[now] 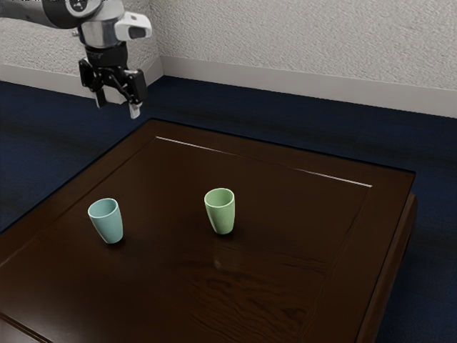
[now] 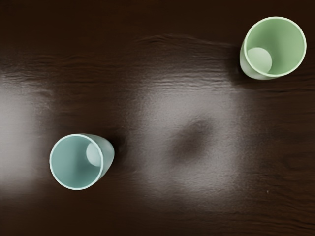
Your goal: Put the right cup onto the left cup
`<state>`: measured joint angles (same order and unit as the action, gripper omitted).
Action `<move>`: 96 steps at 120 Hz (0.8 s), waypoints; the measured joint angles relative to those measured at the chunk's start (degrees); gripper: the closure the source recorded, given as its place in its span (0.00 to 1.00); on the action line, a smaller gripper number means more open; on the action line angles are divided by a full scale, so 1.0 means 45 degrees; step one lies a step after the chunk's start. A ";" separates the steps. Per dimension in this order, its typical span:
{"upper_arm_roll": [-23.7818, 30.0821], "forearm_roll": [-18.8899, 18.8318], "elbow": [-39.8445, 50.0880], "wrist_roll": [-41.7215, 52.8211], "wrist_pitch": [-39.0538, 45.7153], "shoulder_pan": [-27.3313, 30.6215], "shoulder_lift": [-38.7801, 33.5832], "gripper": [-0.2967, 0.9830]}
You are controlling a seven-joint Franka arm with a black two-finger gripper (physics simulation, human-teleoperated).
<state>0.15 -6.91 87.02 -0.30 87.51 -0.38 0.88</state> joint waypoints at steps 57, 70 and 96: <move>0.1848 -0.0660 -0.0508 -0.1771 0.1830 -0.0203 0.3535 0.23; 0.2001 -0.0682 -0.0515 -0.2466 0.2715 -0.0170 0.4516 0.23; 0.2664 -0.0906 -0.0428 -0.3798 0.4349 -0.0174 0.5662 0.23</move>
<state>12.14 -10.99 85.09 -17.39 107.08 -1.16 26.36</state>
